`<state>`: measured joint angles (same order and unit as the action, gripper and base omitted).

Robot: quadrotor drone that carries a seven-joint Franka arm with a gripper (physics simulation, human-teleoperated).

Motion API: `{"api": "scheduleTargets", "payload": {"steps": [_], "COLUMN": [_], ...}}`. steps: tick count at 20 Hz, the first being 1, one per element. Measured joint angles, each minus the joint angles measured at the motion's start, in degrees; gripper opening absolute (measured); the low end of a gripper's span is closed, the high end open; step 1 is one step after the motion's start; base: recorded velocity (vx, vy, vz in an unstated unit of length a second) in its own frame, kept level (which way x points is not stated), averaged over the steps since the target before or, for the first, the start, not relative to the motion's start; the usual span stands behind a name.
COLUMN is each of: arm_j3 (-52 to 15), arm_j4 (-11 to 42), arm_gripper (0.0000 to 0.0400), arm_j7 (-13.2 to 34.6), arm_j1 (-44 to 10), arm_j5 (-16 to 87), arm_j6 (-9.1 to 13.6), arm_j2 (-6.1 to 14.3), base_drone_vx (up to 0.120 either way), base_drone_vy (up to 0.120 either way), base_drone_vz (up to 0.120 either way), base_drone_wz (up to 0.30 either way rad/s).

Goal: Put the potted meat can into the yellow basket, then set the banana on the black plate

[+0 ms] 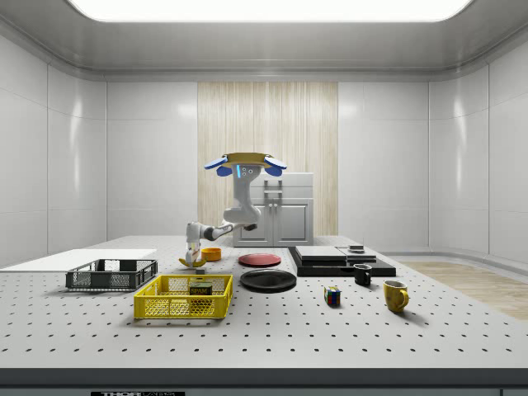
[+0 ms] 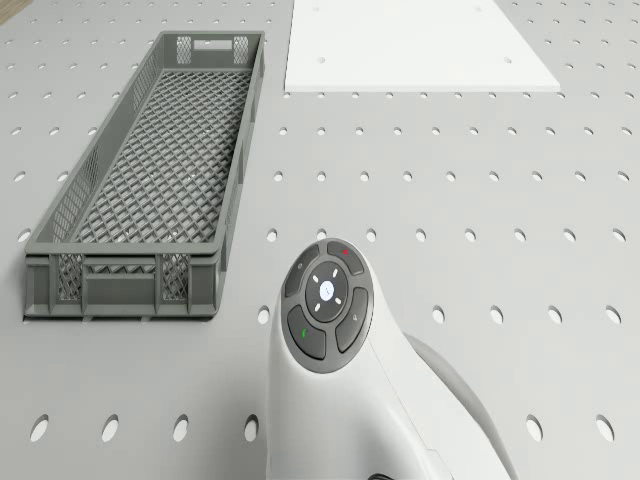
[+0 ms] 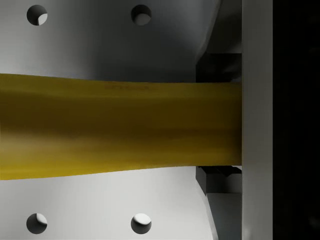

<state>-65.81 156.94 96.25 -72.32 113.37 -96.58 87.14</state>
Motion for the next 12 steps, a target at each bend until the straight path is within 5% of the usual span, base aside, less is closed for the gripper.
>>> {"api": "scheduleTargets", "payload": {"steps": [8,12], "arm_j3": [-1.02,-3.61], "arm_j4": [0.51,1.53], "arm_gripper": [0.0191,0.0194], "arm_j7": [-0.42,-0.48], "arm_j1": [0.44,1.08], "arm_j5": [-0.52,-2.79], "arm_j6": [1.06,2.41], "arm_j2": [-0.36,-0.40], "base_drone_vx": [0.000,0.000], "base_drone_vy": [0.000,0.000], "base_drone_vz": [0.000,0.110], "base_drone_wz": [0.000,0.000]}}
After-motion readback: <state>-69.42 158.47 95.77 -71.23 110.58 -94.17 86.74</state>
